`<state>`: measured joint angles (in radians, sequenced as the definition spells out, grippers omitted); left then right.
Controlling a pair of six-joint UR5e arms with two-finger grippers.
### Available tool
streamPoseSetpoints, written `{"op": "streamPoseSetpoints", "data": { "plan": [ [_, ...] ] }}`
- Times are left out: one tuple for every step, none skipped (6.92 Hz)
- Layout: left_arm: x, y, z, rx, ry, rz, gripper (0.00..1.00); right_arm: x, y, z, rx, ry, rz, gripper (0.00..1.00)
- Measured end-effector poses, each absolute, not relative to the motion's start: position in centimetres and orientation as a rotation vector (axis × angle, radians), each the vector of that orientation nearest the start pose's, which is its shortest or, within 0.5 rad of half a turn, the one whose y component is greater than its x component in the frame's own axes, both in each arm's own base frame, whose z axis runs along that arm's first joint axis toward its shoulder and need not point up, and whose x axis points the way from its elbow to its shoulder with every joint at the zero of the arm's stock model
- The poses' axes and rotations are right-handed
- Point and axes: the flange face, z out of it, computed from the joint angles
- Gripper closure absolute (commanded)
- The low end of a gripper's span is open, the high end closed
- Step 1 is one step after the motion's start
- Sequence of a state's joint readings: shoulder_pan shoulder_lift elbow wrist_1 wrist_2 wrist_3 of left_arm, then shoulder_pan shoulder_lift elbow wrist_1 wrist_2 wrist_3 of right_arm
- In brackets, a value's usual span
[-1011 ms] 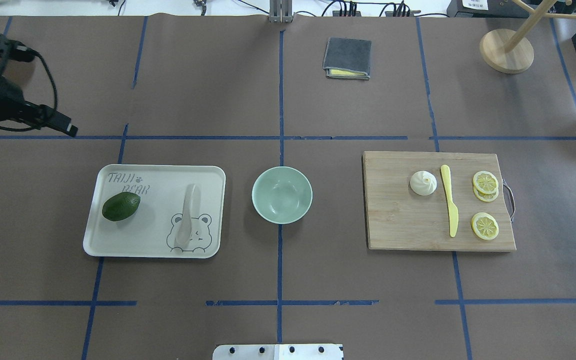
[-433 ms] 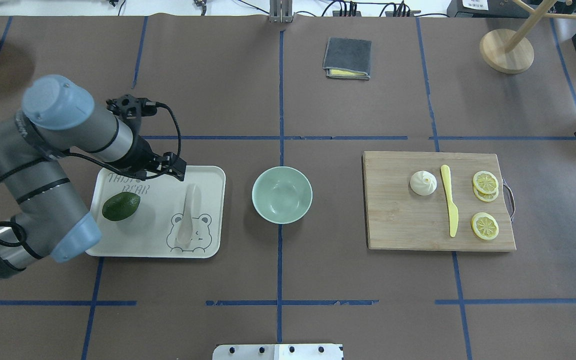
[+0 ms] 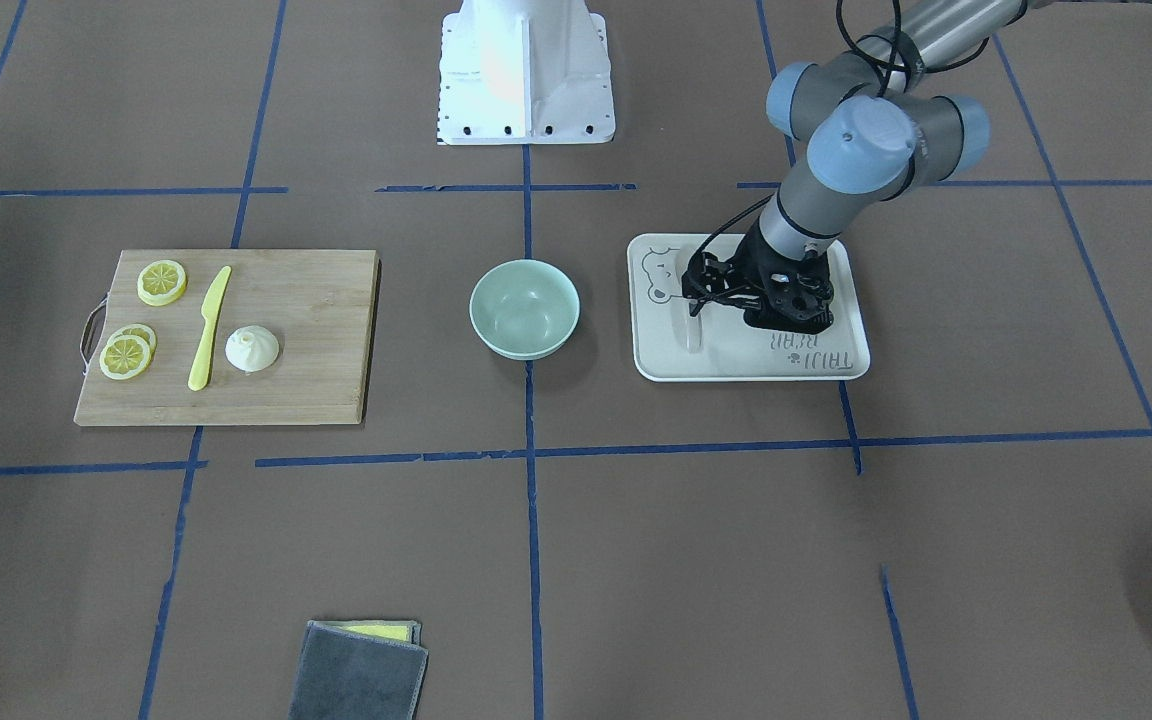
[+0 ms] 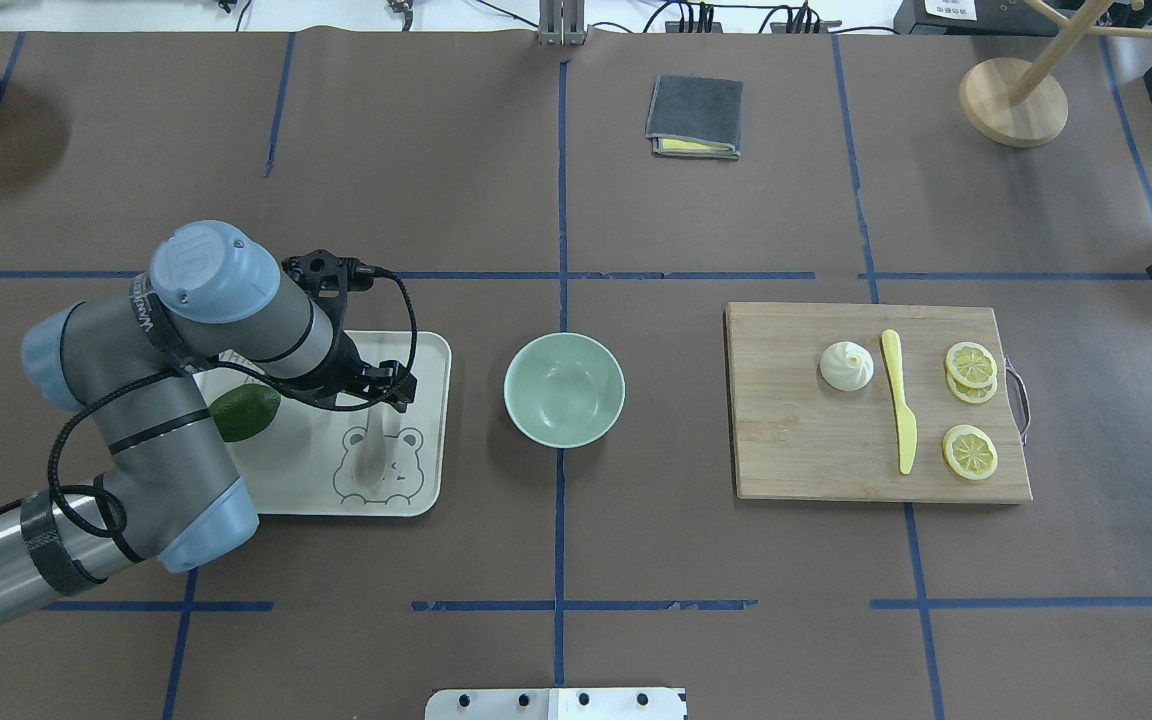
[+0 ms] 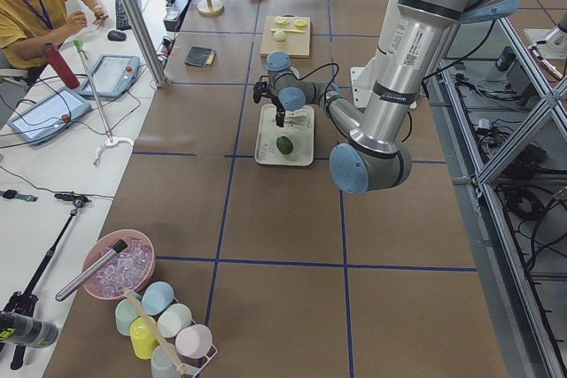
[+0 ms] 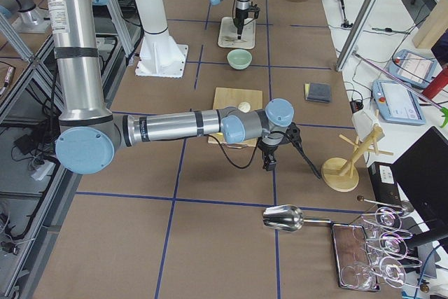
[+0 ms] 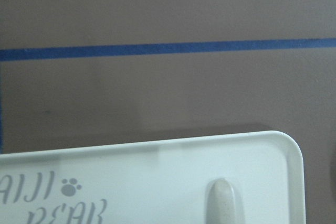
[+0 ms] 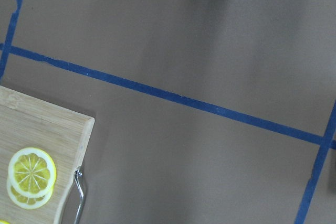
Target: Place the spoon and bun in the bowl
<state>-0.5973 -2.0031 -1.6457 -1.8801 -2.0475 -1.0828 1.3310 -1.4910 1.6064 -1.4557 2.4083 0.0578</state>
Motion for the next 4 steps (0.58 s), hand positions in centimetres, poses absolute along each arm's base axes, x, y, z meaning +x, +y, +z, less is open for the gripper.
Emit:
{"op": "streamPoseSetpoints", "data": {
  "plan": [
    [49.58,-43.99,34.76,0.025,0.911,0.094,0.71,-7.02,-53.44,58.33,0.090,-0.859,-0.267,0.00],
    [49.74,-44.00,34.75,0.025,0.909,0.095,1.00,-7.06,-53.44,58.33,0.089,-0.859,-0.267,0.00],
    [49.77,-44.00,34.60,0.027,0.911,0.095,1.00,-7.08,-53.43,58.33,0.089,-0.859,-0.267,0.00],
    [49.76,-43.97,34.53,0.028,0.912,0.096,1.00,-7.09,-53.43,58.33,0.089,-0.859,-0.267,0.00]
  ]
}}
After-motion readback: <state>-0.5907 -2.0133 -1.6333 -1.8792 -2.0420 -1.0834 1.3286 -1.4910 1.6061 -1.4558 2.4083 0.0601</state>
